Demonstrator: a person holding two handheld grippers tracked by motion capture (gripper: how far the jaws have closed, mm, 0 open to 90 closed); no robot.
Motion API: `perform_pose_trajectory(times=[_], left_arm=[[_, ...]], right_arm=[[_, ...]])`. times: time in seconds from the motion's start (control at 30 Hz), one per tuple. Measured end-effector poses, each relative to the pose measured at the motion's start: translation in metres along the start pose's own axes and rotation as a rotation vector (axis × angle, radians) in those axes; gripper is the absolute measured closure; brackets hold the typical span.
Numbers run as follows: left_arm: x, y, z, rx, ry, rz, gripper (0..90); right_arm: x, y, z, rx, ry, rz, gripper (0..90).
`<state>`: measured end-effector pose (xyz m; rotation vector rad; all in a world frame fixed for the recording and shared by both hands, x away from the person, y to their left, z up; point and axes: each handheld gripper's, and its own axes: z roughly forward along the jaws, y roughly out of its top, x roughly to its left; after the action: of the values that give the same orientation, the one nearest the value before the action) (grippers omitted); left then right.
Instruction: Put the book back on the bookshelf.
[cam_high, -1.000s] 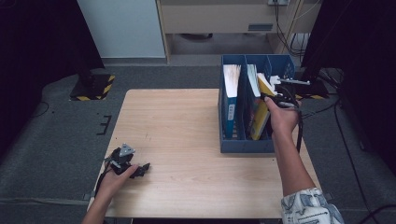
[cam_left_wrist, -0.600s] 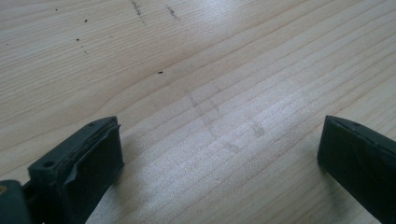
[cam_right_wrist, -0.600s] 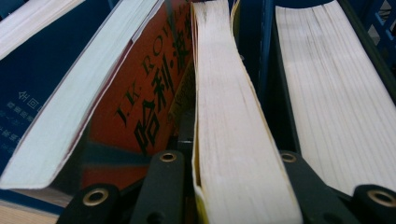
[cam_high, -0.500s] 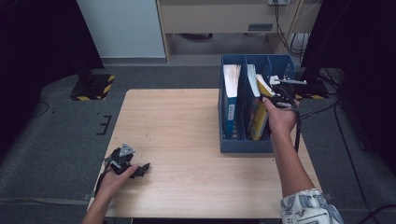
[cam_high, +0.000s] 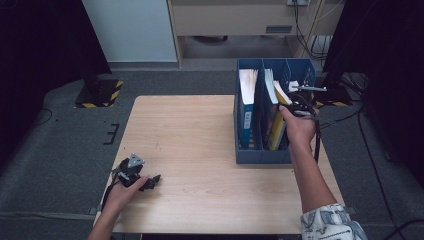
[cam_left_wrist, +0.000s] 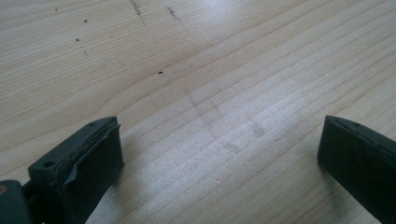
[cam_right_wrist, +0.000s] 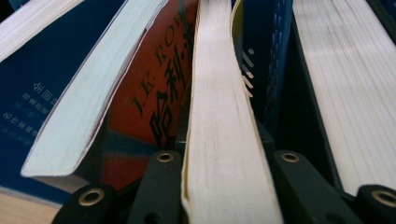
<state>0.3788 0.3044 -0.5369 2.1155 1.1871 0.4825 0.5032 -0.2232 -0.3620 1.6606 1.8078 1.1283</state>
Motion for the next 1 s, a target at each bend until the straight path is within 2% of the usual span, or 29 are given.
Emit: perform_pose_trajectory(times=[0.13, 0.2, 0.27, 0.4, 0.53, 1.0], left_arm=[[0.0, 0.0, 0.0, 0.0, 0.0, 0.0, 0.0], [0.0, 0.0, 0.0, -0.005, 0.0, -0.004, 0.0], [0.0, 0.0, 0.0, -0.004, 0.0, -0.004, 0.0], [0.0, 0.0, 0.0, -0.004, 0.0, -0.004, 0.0], [0.0, 0.0, 0.0, -0.004, 0.0, -0.004, 0.0], [0.0, 0.0, 0.0, -0.004, 0.0, -0.002, 0.0]], right_arm=[[0.001, 0.001, -0.002, 0.018, 0.01, -0.005, 70.9], [0.001, 0.003, -0.004, 0.008, 0.013, -0.004, 70.4], [0.003, 0.007, -0.006, 0.016, 0.01, -0.025, 71.3], [0.002, 0.008, -0.007, 0.04, 0.01, -0.032, 71.6], [0.001, 0.009, -0.008, 0.048, 0.022, -0.011, 70.7], [0.0, 0.014, -0.01, 0.072, 0.045, 0.01, 69.0]])
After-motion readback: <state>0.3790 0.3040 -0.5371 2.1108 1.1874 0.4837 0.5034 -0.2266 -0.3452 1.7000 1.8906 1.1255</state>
